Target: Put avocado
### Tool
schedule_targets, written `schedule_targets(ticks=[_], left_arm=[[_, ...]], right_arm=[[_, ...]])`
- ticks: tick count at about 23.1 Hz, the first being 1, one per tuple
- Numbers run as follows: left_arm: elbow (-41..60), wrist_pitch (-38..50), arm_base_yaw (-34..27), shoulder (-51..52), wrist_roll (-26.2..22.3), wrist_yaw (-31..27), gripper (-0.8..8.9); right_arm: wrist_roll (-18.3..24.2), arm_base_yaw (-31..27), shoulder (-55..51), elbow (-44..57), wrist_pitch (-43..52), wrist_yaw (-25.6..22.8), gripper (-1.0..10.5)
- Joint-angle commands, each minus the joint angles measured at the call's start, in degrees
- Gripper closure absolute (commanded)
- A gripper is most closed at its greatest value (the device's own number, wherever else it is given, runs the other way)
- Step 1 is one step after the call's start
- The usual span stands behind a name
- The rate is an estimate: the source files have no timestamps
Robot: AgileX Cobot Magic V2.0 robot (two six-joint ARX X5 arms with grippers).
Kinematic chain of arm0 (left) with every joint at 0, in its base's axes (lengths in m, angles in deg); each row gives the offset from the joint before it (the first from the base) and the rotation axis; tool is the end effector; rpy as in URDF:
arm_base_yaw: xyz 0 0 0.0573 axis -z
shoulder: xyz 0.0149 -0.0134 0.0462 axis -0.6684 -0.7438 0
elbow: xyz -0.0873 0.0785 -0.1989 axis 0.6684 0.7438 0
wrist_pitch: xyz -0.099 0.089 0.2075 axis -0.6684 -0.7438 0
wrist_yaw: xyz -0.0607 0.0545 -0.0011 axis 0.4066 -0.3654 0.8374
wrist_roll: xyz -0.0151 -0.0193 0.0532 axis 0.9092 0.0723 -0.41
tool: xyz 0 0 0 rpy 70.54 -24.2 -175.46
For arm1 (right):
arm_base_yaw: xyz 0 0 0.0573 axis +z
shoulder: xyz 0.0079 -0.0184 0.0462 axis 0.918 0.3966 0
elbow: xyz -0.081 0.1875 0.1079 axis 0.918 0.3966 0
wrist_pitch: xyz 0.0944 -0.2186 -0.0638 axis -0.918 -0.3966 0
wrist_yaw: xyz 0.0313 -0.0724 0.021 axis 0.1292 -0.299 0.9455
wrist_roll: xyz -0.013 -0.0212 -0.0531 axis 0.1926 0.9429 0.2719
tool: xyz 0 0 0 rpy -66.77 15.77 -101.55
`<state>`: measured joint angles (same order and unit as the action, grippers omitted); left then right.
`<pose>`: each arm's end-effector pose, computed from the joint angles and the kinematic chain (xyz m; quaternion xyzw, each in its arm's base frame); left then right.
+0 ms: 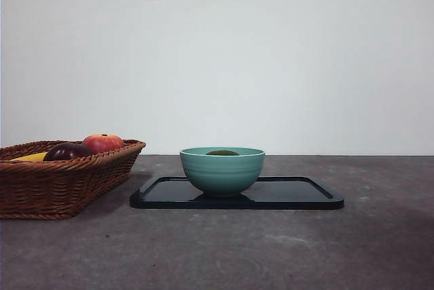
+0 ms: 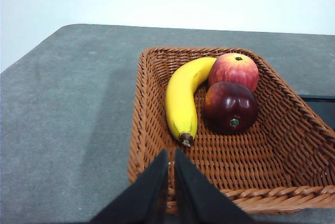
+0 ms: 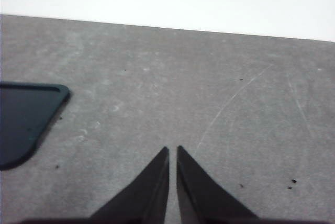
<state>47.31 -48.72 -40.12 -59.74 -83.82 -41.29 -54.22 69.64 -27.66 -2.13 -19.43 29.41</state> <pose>0.1298 -0.0042 0.1550 -0.0187 0.0780 -0.0155 0.9967 0.1307 0.0042 0.1515 -0.0203 0.0754 -0.0076 0.9969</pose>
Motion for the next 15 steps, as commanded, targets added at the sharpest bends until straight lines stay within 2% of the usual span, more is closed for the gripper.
schedule_targets(ticks=[1,15], left_arm=[[1.2,-0.42,-0.04,0.11,-0.24,-0.13,7.94],[1.2,-0.42,-0.04,0.11,-0.24,-0.13,7.94]], right_arm=[[2.4,-0.15,0.02,0.31,-0.96,0.15,9.3],[2.99,-0.15,0.02,0.31,-0.35,0.15,9.3]])
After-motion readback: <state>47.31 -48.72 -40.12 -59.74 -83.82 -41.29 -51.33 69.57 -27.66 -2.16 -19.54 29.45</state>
